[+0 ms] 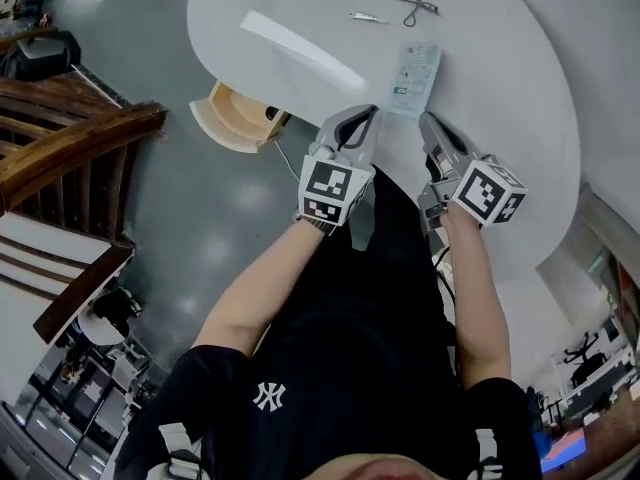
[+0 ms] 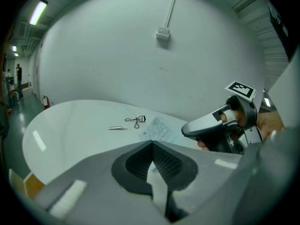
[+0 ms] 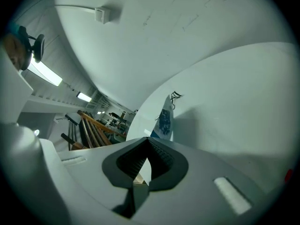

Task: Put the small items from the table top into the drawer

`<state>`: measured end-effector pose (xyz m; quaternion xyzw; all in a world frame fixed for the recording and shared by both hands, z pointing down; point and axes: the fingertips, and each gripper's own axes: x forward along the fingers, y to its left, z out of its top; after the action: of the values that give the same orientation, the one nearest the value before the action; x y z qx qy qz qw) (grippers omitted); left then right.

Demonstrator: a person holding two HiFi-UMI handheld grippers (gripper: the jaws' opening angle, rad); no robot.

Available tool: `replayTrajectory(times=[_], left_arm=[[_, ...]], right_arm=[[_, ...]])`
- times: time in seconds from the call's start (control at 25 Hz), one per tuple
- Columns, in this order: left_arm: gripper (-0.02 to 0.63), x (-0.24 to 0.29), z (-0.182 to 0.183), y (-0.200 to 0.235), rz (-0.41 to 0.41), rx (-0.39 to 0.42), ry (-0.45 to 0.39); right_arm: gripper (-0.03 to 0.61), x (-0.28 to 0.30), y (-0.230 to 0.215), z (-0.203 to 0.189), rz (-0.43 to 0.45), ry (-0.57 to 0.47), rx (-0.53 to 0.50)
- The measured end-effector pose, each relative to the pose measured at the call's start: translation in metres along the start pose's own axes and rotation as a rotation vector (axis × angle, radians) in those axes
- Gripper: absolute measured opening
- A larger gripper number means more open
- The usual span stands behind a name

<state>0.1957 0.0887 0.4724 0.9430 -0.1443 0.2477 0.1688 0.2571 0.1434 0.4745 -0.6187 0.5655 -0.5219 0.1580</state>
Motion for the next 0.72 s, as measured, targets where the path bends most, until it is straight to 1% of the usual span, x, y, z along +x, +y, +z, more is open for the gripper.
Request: replayTrajectory(times=[0.12, 0.36, 0.56, 0.72], left_arm=[[0.000, -0.012, 0.002, 0.009, 0.015, -0.014, -0.019], [0.000, -0.039, 0.017, 0.032, 0.052, -0.054, -0.075], [0.000, -0.067, 0.022, 0.054, 0.094, -0.071, -0.117], [0.000, -0.095, 0.022, 0.078, 0.149, -0.095, -0.144]], right_arm=[[0.025, 0.005, 0.023, 0.003, 0.037, -0.006, -0.036], [0.025, 0.018, 0.072, 0.012, 0.095, -0.001, -0.107], [0.025, 0.034, 0.113, 0.003, 0.154, 0.020, -0.150], [0.025, 0.055, 0.146, -0.010, 0.210, 0.062, -0.187]])
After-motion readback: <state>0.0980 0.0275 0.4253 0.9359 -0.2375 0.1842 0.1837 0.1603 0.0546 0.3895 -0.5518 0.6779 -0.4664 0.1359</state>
